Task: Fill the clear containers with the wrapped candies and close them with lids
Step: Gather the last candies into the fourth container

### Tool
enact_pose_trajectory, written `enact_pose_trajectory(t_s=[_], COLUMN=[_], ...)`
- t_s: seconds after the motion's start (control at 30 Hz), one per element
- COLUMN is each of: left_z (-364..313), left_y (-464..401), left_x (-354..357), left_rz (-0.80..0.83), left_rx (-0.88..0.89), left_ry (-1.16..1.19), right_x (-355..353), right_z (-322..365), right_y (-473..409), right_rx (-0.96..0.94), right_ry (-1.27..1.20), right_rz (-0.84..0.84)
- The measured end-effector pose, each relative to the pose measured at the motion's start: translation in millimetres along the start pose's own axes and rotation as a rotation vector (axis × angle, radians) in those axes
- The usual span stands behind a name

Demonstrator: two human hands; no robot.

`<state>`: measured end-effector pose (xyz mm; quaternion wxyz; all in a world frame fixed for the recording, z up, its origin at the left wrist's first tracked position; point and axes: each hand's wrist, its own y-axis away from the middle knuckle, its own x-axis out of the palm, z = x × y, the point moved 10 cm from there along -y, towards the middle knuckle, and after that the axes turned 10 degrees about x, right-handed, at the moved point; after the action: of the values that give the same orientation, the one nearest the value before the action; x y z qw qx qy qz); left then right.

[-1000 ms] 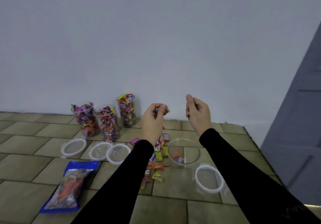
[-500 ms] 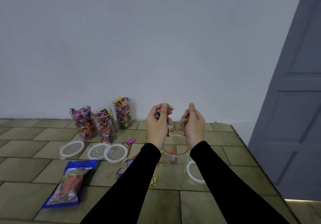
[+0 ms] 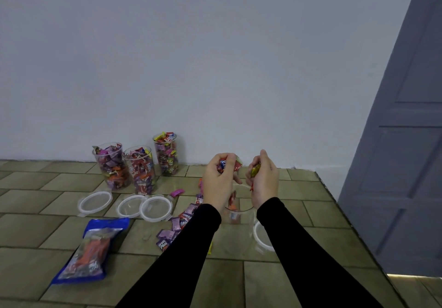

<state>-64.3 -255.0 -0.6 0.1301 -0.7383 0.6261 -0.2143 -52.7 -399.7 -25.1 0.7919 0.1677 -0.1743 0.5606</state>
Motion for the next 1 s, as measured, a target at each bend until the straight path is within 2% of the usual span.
enact_pose_trajectory(t_s=[0.17,0.37,0.73,0.87,0.93,1.0], left_z=[6.2,10.4,11.8,23.0,39.8,64.7], left_y=[4.4,2.7,7.5,0.8,2.9,15.6], left_x=[-6.4,-1.0,13.0,1.9,-7.5,-11.9], left_rz=[-0.063,0.012,0.163,0.114,0.087,0.114], left_rx=[-0.029,-0.017,-0.086,-0.1,-0.149,-0.269], left_ry=[-0.021,-0.118,-0.011,0.004,0.009,0.033], right_x=[-0.4,-3.5,-3.0,-1.8,-1.0,1.8], right_z=[-0.4,-0.9,0.6,-1.6,-2.7,-2.9], right_y=[1.9,1.4,3.2,0.9,0.4,1.6], right_rx=[-0.024,-0.02,-0.019,-0.014,-0.013,-0.007], right_ry=[0.045,0.048,0.063,0.055,0.061,0.032], right_rz=[-0.013,-0.035,-0.032,-0.021,-0.007,0.031])
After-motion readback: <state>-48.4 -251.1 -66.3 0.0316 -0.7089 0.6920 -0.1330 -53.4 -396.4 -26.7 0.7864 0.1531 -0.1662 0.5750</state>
